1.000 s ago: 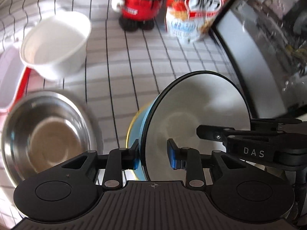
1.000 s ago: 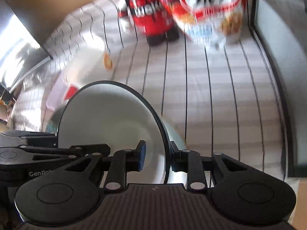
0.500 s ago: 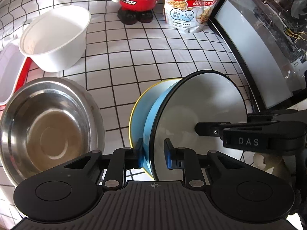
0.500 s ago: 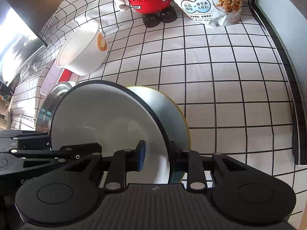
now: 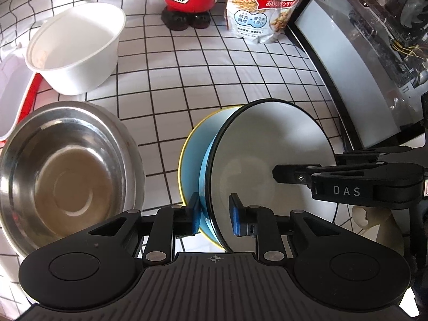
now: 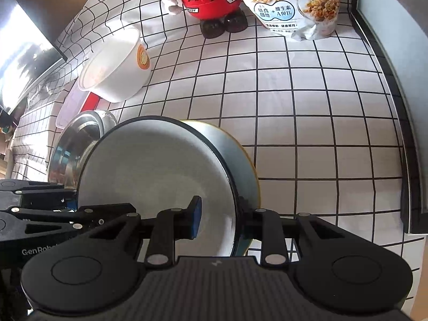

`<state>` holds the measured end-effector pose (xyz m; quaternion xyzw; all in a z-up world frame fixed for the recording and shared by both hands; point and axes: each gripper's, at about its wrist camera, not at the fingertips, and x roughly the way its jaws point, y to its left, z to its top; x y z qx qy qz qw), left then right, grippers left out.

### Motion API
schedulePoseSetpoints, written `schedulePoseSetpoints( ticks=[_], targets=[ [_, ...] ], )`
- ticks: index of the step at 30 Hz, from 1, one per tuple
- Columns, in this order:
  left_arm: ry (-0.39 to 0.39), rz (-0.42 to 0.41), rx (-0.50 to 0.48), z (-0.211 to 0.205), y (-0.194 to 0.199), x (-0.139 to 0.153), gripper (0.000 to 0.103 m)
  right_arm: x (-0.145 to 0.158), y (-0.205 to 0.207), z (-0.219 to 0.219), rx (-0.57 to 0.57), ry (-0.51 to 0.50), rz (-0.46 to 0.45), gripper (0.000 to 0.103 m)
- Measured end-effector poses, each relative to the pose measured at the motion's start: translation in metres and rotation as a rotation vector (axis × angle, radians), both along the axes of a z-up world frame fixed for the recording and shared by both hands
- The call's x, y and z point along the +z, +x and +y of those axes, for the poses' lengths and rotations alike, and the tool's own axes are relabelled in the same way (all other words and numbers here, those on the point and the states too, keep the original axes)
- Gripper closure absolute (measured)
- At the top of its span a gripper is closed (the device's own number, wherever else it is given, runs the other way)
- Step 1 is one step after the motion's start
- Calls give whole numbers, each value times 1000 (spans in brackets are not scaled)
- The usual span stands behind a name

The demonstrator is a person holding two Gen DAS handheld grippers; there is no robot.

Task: Organize plates and bowls

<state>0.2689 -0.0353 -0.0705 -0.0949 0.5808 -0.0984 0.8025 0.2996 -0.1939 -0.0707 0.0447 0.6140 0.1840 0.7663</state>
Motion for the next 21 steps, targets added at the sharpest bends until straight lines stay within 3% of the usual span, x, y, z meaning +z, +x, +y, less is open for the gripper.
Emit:
schedulePoseSetpoints(
  ticks=[21],
  targets=[
    [-49,-21,44,15,3,2,77,5,1,-8,-28,30,9,70]
  ],
)
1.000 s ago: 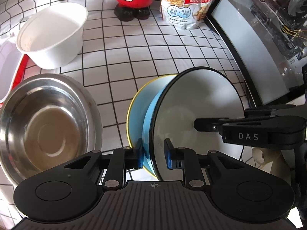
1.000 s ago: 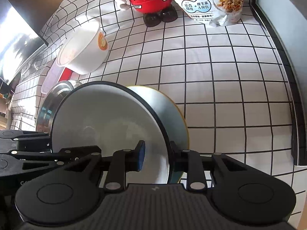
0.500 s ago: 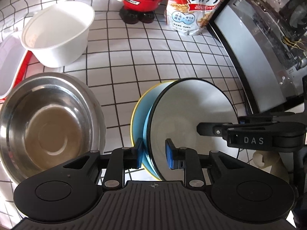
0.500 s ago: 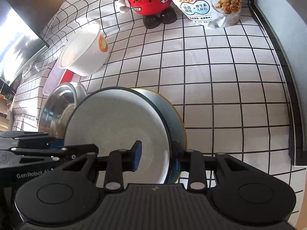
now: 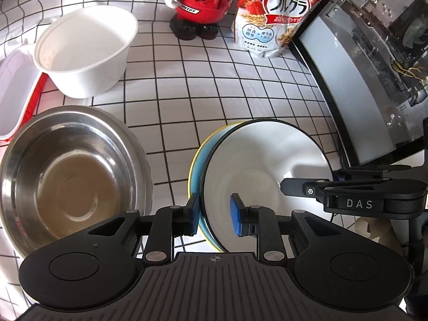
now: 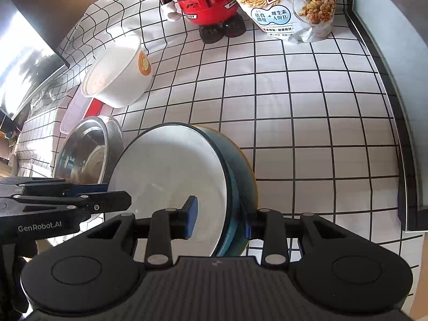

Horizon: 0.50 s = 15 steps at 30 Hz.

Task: Organize plates and bowls

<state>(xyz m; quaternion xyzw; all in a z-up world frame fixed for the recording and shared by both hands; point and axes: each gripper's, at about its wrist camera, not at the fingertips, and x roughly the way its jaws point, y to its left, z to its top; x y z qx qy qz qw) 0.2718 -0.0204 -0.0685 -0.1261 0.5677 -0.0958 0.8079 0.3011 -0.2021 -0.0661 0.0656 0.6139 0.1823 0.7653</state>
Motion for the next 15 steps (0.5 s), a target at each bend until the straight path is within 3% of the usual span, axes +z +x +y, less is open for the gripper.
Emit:
schedulePoseSetpoints(
  ticks=[10,15],
  targets=[
    [-1,-13,6,2,-2,2,77,9,-5,2,14,-37,-24,70],
    [14,-27,4,3,-3,5,77,20,-8,4,39,-63,-84,69]
  ],
)
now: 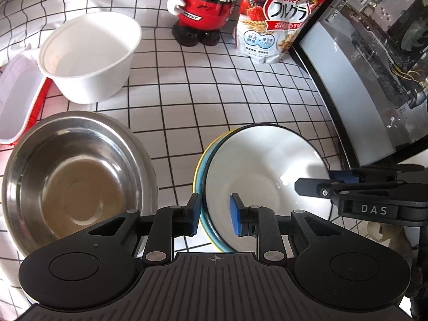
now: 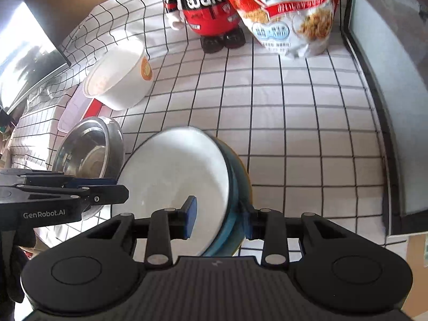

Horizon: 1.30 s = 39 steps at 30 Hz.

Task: Organize plates and bowls

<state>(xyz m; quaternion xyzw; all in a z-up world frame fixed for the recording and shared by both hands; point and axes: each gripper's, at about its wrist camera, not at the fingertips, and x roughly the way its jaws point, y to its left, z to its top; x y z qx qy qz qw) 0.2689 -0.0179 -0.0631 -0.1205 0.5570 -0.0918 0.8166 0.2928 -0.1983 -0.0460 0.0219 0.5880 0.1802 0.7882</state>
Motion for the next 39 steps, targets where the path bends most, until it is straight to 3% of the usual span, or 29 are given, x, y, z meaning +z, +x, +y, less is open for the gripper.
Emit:
schedulePoseSetpoints(
  ticks=[12,20,23,26,31,39],
  targets=[
    [5,-11,61,13,-4,-1,76,2,1,-10,-31,-27,-49,67],
    [16,32,65,3,12,-15,76,-25,2,-18,-64,19,55,66],
    [5,75,45,-2,19,-24,69,-36,0,-20,-69,58,110,66],
    [8,97,45,-6,22,-29,69,-44,-1,-18,-57,113,150,65],
    [-30,118,59,-3,26,-34,68,-47,3,-14,-49,111,143,65],
    [-50,126,54,-5,42,-36,59,-46,26,-9,-52,69,90,65]
  ],
)
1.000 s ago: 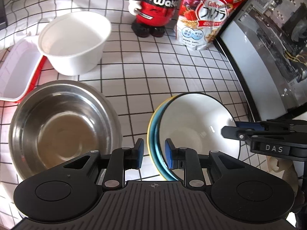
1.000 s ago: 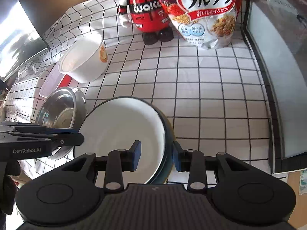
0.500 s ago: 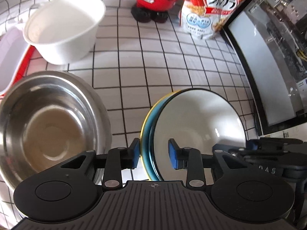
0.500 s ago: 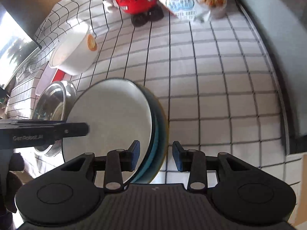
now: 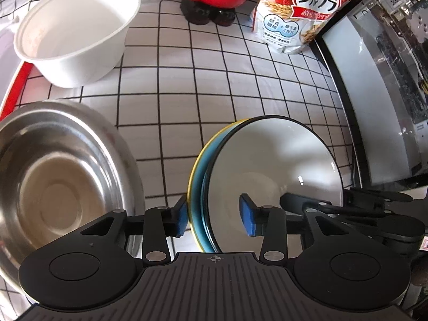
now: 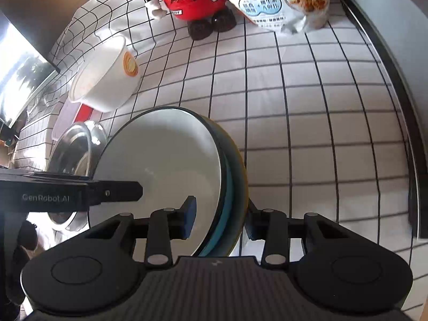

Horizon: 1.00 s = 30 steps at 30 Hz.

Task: Organize plates and bowls

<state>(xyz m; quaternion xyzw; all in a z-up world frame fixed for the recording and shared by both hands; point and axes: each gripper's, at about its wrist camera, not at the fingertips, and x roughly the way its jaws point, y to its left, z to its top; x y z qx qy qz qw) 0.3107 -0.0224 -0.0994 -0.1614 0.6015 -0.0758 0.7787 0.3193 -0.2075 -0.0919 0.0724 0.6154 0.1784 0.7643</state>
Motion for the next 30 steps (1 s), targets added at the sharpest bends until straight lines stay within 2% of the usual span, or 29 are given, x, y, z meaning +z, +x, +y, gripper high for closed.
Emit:
schedulePoseSetpoints(
  ticks=[6,9,13,16,18,20,24,27,28,30],
  targets=[
    [-20,-15,18,5,11,-1,61,-3,14,2,6,-14,5,65],
    [-22,-6,19,9,11,-1,70,-2,14,2,16,-21,2,66],
    [-42,-42,6,21,3,14,71,14,18,-2,3,-60,-54,64],
    [-72,-102,17,34,-1,30,73,31,25,0,-5,-90,-121,57],
    [-98,-169,46,45,-4,43,85,43,29,7,-5,-108,-186,52],
    [-143,-248,93,60,-9,54,86,53,34,18,2,-120,-245,42],
    [-191,-352,186,94,-12,66,88,65,47,51,49,-119,-291,40],
    [-190,-374,231,128,-6,72,88,69,60,81,63,-107,-267,36],
    [-176,-380,258,143,-3,74,88,67,65,91,71,-107,-247,28],
    [-97,-390,324,169,2,75,88,64,74,109,68,-120,-218,27]
  ],
)
